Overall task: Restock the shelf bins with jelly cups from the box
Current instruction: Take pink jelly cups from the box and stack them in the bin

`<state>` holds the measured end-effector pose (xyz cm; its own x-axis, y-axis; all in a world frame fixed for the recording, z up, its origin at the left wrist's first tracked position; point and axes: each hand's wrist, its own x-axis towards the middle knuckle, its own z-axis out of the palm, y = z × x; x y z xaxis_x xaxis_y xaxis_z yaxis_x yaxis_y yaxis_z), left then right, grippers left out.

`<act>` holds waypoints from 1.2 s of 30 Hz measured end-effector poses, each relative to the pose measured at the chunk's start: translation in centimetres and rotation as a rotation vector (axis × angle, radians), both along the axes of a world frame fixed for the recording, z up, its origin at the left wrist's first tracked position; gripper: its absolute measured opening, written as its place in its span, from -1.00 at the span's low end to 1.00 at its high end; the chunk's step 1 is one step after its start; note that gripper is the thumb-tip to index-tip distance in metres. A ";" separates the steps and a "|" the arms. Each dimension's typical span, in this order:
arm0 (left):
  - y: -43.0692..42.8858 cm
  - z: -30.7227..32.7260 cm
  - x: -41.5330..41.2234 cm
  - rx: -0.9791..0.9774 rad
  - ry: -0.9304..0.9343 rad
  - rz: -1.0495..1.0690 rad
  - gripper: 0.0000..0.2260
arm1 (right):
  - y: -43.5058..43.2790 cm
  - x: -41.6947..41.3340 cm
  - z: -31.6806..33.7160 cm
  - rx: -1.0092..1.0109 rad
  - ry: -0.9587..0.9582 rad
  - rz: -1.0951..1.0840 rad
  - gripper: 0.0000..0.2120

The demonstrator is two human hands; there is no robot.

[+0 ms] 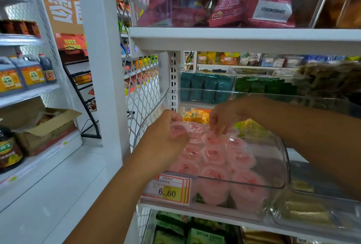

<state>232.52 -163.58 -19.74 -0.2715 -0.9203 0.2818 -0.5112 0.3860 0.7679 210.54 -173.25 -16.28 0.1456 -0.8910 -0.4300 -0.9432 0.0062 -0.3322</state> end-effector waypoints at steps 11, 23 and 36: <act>-0.2 0.3 0.2 0.022 -0.031 -0.041 -0.69 | 3.9 1.5 2.7 -0.102 -0.379 0.082 -0.68; -0.1 -0.2 0.0 -0.050 0.060 -0.070 -0.64 | 4.4 3.3 2.2 0.298 -0.768 -0.191 -0.79; -0.4 -0.1 -0.3 0.090 -0.413 -0.259 -0.50 | 0.0 -1.5 3.7 -0.172 0.483 0.031 -0.72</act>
